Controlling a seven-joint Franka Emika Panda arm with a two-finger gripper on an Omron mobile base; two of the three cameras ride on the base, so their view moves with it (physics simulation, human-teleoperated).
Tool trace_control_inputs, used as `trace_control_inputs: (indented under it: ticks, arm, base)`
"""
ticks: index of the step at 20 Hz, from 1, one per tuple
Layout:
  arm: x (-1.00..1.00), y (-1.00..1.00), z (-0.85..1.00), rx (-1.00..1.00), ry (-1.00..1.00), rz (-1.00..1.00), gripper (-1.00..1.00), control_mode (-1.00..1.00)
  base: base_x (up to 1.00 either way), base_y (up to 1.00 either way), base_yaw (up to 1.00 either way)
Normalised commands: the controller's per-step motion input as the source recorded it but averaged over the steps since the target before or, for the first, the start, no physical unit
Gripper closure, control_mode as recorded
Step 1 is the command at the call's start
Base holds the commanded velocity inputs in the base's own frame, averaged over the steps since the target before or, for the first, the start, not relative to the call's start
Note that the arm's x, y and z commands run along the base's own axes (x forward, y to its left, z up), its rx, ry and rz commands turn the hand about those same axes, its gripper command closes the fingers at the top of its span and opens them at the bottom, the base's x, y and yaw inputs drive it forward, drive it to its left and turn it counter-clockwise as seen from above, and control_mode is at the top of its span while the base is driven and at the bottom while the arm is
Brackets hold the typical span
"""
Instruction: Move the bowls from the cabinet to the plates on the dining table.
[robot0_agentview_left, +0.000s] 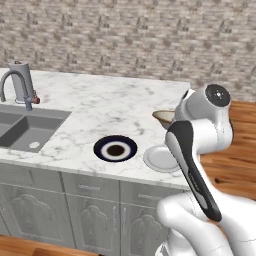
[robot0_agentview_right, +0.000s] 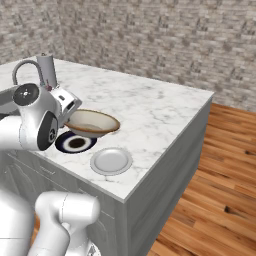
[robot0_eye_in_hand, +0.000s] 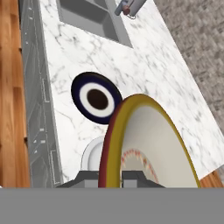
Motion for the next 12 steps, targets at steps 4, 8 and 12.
trace_control_inputs:
  ticks: [4, 8, 12]
  arm:
    - [0.24, 0.03, -0.2, -0.03, 0.03, 0.0, 1.0, -1.0]
    - [0.23, 0.06, -0.22, -0.03, 0.04, 0.0, 1.0, -1.0]
    - [0.18, 0.05, -0.22, -0.02, 0.04, 0.0, 1.0, -1.0]
  base:
    - [0.0, 0.0, 0.0]
    - [0.0, 0.0, 0.0]
    - [0.0, 0.0, 0.0]
